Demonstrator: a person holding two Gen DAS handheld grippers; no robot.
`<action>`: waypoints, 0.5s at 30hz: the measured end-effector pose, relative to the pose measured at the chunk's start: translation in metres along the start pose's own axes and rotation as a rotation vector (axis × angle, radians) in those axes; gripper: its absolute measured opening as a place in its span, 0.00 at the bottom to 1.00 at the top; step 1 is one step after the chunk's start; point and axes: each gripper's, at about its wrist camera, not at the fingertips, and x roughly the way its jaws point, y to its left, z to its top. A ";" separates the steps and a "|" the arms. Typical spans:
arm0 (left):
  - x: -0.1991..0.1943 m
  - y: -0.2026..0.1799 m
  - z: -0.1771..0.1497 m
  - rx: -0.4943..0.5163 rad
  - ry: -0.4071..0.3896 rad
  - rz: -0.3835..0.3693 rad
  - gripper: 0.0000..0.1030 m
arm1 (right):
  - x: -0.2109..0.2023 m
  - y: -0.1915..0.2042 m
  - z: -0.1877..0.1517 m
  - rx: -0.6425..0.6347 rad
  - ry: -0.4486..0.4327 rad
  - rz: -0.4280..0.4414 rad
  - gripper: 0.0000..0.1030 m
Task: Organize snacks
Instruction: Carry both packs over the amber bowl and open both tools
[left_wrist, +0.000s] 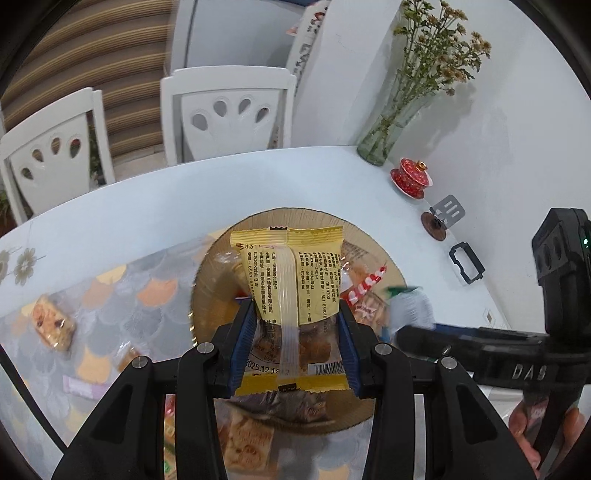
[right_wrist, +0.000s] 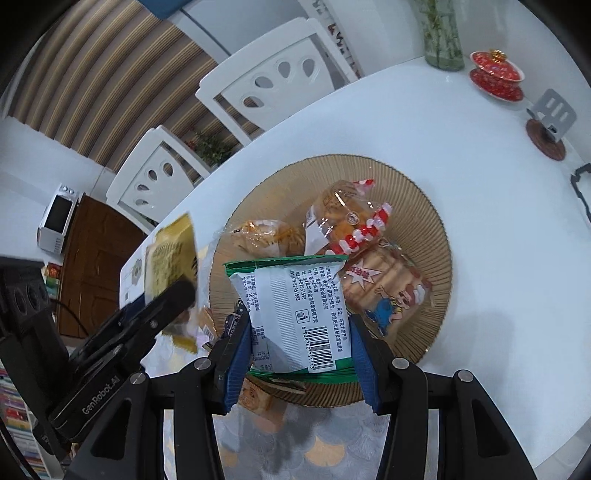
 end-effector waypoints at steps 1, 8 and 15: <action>0.004 -0.001 0.002 -0.005 0.014 -0.015 0.49 | 0.003 -0.003 0.002 0.008 0.012 0.010 0.57; 0.006 0.013 -0.002 -0.060 0.029 -0.028 0.65 | 0.000 -0.018 0.008 0.028 0.003 0.004 0.70; -0.016 0.049 -0.020 -0.154 0.017 0.001 0.65 | 0.004 -0.021 0.005 0.042 0.020 0.017 0.70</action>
